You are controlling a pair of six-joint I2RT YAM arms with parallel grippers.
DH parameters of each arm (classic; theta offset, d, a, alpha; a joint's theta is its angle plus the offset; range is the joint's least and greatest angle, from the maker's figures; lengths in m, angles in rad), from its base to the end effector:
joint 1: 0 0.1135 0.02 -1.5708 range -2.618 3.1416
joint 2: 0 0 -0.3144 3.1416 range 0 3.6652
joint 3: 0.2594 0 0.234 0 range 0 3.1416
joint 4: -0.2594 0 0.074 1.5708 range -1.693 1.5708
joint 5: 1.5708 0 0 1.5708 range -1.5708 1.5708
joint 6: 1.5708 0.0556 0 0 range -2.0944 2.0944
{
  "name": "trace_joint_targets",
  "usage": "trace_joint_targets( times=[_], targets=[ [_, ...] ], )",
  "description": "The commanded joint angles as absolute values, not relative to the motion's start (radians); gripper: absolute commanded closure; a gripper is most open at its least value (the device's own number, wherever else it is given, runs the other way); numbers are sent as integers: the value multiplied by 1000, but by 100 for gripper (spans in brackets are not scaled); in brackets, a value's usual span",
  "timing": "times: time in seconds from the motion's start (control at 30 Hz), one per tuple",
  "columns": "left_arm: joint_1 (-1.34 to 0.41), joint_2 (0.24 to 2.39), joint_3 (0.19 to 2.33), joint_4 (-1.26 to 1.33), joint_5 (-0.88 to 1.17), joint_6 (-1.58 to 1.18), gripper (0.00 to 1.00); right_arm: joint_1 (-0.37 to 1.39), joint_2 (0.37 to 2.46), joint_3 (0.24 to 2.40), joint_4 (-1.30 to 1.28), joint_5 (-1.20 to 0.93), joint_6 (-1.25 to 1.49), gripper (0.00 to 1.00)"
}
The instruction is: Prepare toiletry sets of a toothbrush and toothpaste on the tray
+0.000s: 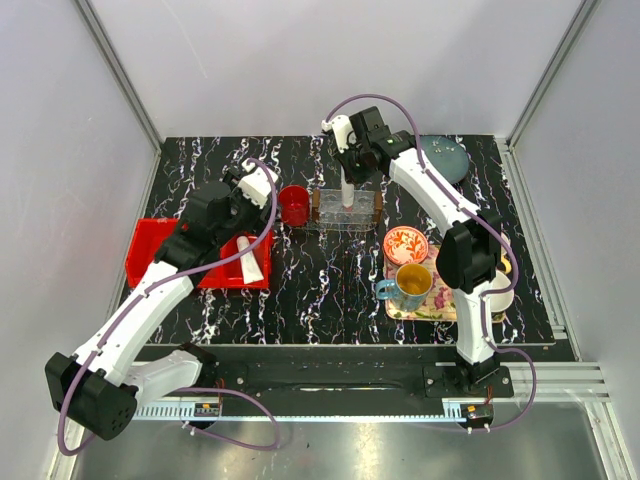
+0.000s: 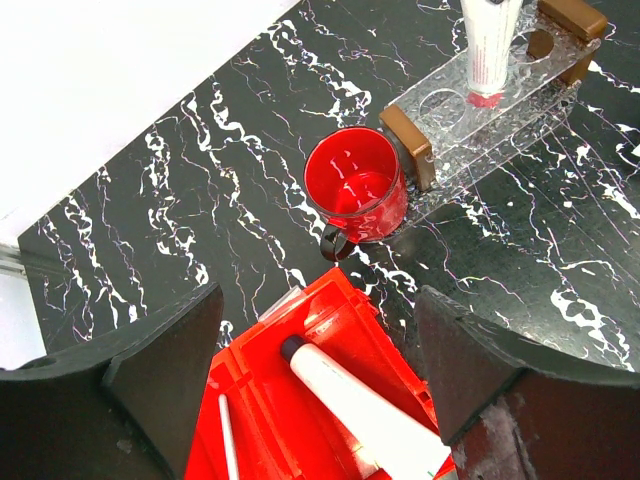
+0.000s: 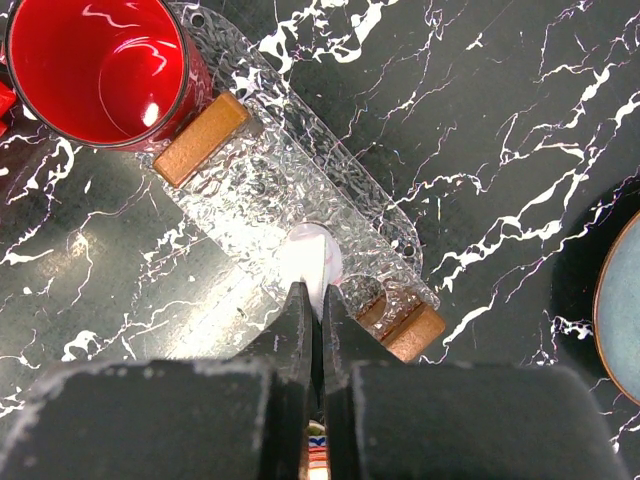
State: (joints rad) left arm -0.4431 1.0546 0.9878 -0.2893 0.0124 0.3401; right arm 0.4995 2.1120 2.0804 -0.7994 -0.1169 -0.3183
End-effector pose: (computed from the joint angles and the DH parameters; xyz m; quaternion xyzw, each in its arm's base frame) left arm 0.1948 -0.0932 0.3865 0.3167 0.7576 -0.0345 0.5697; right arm 0.4332 0.2438 0.3404 -0.3894 0.8456 0.0869 0.3545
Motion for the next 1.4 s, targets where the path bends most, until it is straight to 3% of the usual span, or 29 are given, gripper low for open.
trace_joint_targets(
  times=[0.0, 0.9, 1.23, 1.37],
  targets=[
    [-434, 1040, 986, -233, 31, 331, 19, 505, 2060, 2079, -738, -129, -314, 100],
    [-430, 1040, 982, -236, 37, 333, 19, 506, 2031, 1973, -660, -117, -316, 97],
    [-426, 1043, 985, -239, 38, 334, 19, 506, 2019, 1948, -650, -103, -316, 80],
    [-425, 1045, 983, -241, 38, 334, 19, 508, 2006, 1947, -649, -100, -313, 67]
  ],
)
